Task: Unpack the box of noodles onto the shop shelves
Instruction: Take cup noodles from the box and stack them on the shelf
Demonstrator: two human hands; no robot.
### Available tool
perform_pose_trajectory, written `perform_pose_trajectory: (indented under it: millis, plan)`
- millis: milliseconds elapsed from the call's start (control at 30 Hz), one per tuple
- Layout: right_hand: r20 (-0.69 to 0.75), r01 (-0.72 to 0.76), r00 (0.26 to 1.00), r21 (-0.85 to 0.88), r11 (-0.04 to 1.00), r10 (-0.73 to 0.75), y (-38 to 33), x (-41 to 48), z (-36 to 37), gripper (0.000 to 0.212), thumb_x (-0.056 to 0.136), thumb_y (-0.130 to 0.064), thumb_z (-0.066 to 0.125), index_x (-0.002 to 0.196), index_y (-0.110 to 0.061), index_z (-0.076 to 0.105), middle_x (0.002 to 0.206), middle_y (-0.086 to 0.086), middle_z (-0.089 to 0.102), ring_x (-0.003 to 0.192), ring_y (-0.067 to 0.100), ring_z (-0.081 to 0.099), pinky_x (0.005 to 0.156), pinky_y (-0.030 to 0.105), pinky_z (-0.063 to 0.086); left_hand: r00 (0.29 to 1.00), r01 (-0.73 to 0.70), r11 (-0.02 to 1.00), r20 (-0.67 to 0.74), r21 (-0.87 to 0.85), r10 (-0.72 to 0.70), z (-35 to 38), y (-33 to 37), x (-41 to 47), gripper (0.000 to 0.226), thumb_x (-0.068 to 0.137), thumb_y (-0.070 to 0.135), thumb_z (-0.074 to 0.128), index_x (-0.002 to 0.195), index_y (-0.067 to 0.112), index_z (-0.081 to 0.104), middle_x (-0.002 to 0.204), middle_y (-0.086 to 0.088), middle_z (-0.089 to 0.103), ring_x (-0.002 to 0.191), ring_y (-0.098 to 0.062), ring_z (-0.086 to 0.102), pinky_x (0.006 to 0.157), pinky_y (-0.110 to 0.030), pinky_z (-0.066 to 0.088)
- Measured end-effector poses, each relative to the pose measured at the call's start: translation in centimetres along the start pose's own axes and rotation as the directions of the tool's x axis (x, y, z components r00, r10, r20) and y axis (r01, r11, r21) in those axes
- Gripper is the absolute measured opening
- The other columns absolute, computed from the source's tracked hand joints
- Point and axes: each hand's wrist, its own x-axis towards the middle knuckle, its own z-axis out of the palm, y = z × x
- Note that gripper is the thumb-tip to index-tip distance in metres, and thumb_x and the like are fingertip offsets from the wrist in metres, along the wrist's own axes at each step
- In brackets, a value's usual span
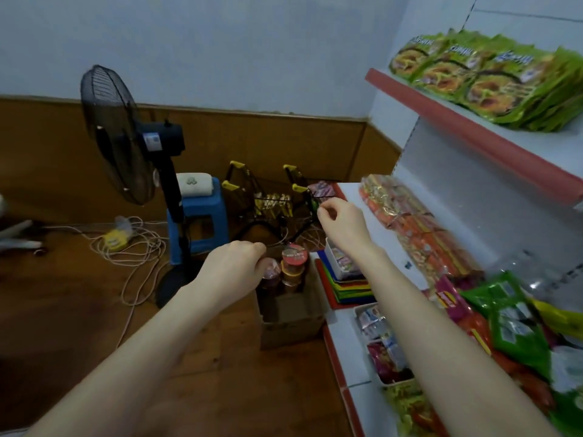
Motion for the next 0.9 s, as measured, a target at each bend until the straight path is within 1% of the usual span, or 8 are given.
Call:
perform_pose_trajectory:
  millis: [67, 167, 300, 400, 533, 633, 733, 900]
  plan:
    - [0.011, -0.029, 1.000, -0.008, 1.000, 0.029, 0.4, 4.1, 1.3, 0.026, 0.095, -0.023, 0.046, 0.111, -0.012, 0.061, 0.103, 0.005, 0.065, 0.085, 0.013, 0.055, 0.075, 0.030, 0.048, 1.000, 0.004, 1.000, 0.012, 0.008, -0.004, 0.6, -2.3, 3.2, 0.028, 0.097, 0.033, 0.039, 0.104, 0.016, 0.060, 0.096, -0.001, 0.064, 0.089, -0.019, 0.060, 0.066, -0.027, 0.044]
    - [0.042, -0.055, 0.998, -0.033, 0.998, 0.056, 0.7, 9.1, 3.5, 0.025, 0.095, -0.022, 0.046, 0.111, -0.011, 0.061, 0.101, 0.006, 0.065, 0.083, 0.014, 0.056, 0.072, 0.030, 0.047, 0.999, 0.015, 1.000, 0.037, -0.008, -0.015, 1.7, -5.8, 7.4, 0.026, 0.097, 0.031, 0.039, 0.102, 0.015, 0.059, 0.095, -0.002, 0.064, 0.089, -0.020, 0.060, 0.062, -0.024, 0.038]
    - [0.057, -0.094, 0.994, -0.059, 0.994, 0.097, 1.4, 14.5, 6.7, 0.026, 0.095, -0.022, 0.047, 0.110, -0.009, 0.062, 0.105, 0.009, 0.066, 0.096, 0.023, 0.060, 0.083, 0.038, 0.051, 0.997, -0.008, 1.000, 0.080, -0.011, 0.009, 4.3, -10.1, 12.8, 0.027, 0.098, 0.030, 0.038, 0.099, 0.014, 0.059, 0.091, -0.003, 0.063, 0.086, -0.020, 0.059, 0.062, -0.025, 0.038]
    - [0.006, -0.186, 0.982, -0.085, 0.979, 0.187, 3.2, 17.9, 9.2, 0.026, 0.094, -0.023, 0.047, 0.110, -0.009, 0.062, 0.107, 0.010, 0.066, 0.100, 0.025, 0.060, 0.085, 0.039, 0.051, 0.988, -0.076, 0.997, 0.138, -0.004, 0.075, 7.1, -13.1, 17.2, 0.027, 0.098, 0.030, 0.036, 0.102, 0.014, 0.058, 0.093, -0.003, 0.063, 0.088, -0.020, 0.059, 0.062, -0.026, 0.038]
    - [-0.064, -0.347, 0.938, -0.098, 0.933, 0.342, 7.0, 20.5, 12.5, 0.024, 0.093, -0.022, 0.049, 0.105, -0.008, 0.064, 0.101, 0.013, 0.068, 0.096, 0.029, 0.062, 0.078, 0.037, 0.050, 0.949, -0.182, 0.983, 0.266, 0.018, 0.171, 11.4, -16.4, 22.7, 0.028, 0.098, 0.029, 0.036, 0.105, 0.013, 0.057, 0.098, -0.005, 0.063, 0.090, -0.022, 0.060, 0.062, -0.026, 0.038]
    - [-0.044, -0.451, 0.892, -0.110, 0.886, 0.449, 10.0, 21.0, 14.9, 0.022, 0.093, -0.020, 0.049, 0.097, -0.007, 0.065, 0.091, 0.014, 0.068, 0.088, 0.030, 0.062, 0.067, 0.032, 0.045, 0.907, -0.228, 0.974, 0.366, 0.010, 0.209, 14.8, -17.6, 25.6, 0.028, 0.098, 0.029, 0.035, 0.102, 0.012, 0.057, 0.098, -0.005, 0.063, 0.088, -0.021, 0.061, 0.060, -0.025, 0.039]
    - [-0.034, -0.524, 0.851, -0.079, 0.848, 0.523, 13.0, 22.0, 16.4, 0.021, 0.093, -0.015, 0.050, 0.094, 0.000, 0.064, 0.091, 0.018, 0.068, 0.089, 0.032, 0.061, 0.065, 0.027, 0.038, 0.861, -0.211, 0.977, 0.471, -0.007, 0.189, 18.4, -18.2, 28.3, 0.025, 0.098, 0.029, 0.037, 0.101, 0.014, 0.056, 0.100, -0.007, 0.063, 0.091, -0.024, 0.061, 0.065, -0.031, 0.044]
    - [0.049, -0.568, 0.819, -0.075, 0.820, 0.572, 18.9, 25.1, 20.2, 0.020, 0.093, -0.015, 0.048, 0.095, -0.001, 0.062, 0.093, 0.018, 0.067, 0.092, 0.033, 0.061, 0.073, 0.032, 0.044, 0.833, -0.103, 0.995, 0.546, -0.003, 0.088, 25.6, -18.5, 32.3, 0.027, 0.097, 0.030, 0.037, 0.105, 0.013, 0.056, 0.106, -0.008, 0.064, 0.096, -0.027, 0.061, 0.072, -0.034, 0.047]
